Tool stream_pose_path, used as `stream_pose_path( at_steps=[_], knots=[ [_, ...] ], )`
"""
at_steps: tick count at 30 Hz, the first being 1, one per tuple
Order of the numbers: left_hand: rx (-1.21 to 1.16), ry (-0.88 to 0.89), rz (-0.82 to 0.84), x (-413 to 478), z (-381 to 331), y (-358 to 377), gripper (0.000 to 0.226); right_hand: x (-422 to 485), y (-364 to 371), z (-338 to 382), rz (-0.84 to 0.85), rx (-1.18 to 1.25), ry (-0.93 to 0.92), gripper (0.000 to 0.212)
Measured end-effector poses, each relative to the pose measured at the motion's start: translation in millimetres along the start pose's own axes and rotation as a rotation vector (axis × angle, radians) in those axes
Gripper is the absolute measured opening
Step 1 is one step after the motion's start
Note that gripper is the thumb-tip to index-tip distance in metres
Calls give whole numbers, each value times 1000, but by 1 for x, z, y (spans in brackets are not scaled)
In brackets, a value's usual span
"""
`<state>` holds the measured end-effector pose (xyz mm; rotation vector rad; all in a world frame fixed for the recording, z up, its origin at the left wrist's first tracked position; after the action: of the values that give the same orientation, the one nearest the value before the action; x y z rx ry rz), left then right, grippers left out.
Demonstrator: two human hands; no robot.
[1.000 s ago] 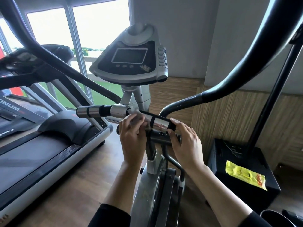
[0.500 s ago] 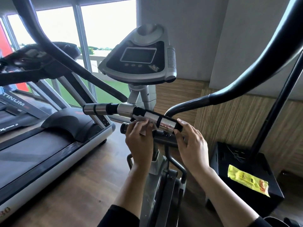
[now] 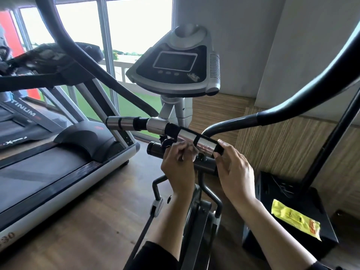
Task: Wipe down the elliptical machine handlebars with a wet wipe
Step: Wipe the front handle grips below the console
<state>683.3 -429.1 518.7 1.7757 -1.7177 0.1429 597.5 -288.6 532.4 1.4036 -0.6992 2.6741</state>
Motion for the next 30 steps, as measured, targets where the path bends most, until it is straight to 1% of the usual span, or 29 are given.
stream_pose_path(
  at_steps=[3, 6, 10, 13, 15, 17, 20, 24, 27, 30],
  knots=[
    [-5, -15, -52, 8, 2, -3, 9, 0, 1, 0, 14, -7, 2, 38],
    [54, 121, -11, 9, -5, 0, 13, -1, 1, 0, 23, 15, 23, 39],
    [178, 456, 155, 3, -14, 10, 18, 0, -1, -4, -2, 109, 102, 38],
    [183, 605, 373, 5, -23, 26, 20, 0, -1, -10, -17, 167, 186, 41],
    [183, 674, 529, 4, -26, 36, 21, -1, -2, -12, -31, 198, 213, 43],
    [188, 683, 615, 7, -25, 41, 21, -1, -4, -12, -48, 213, 214, 42],
    [220, 678, 632, 14, -23, 45, 25, -1, -5, -12, -69, 223, 205, 37],
    [207, 688, 713, 10, -25, 51, 23, 1, -6, -14, -69, 200, 186, 34],
    [198, 672, 674, 18, -28, 50, 19, 2, -5, -17, -67, 210, 193, 33],
    [196, 711, 722, 13, -29, 53, 21, 2, -5, -17, -69, 221, 196, 32]
  ],
)
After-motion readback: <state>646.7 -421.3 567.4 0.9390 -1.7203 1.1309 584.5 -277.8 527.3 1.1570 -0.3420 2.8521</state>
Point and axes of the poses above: each hand's wrist, its own x-axis towards the middle knuckle, its own y-axis out of the palm, z = x × y, the point moved 6 cm from there along x, towards the middle knuckle, and after that the axes turned 12 degrees about -z, right-handed, at the moved point
